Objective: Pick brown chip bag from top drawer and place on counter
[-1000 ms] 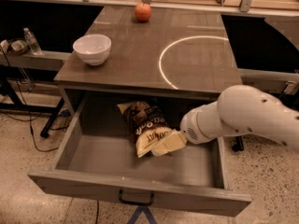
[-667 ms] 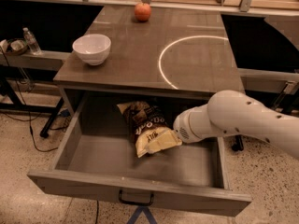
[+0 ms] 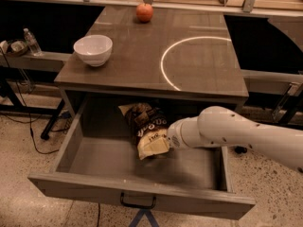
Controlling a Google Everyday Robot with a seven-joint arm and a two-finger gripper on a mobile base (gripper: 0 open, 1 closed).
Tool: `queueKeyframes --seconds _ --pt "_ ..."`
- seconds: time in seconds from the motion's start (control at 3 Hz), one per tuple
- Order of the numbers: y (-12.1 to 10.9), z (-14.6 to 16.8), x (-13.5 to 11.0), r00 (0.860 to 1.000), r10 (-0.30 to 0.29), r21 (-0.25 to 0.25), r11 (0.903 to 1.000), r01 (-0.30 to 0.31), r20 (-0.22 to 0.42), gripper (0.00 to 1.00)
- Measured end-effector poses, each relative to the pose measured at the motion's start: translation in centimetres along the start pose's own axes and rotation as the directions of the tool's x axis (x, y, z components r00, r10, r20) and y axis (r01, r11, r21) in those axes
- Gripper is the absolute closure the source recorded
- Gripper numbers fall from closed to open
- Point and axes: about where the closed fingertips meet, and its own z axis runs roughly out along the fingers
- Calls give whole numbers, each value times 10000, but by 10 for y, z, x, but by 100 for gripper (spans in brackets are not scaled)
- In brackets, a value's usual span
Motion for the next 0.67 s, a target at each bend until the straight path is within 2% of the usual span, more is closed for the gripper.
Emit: queueKeyframes --seconds 0.33,0.67 --pt "-14 7 5 9993 120 246 9996 -129 364 43" --pt "-19 2 9 9983 148 441 9989 -173 557 74"
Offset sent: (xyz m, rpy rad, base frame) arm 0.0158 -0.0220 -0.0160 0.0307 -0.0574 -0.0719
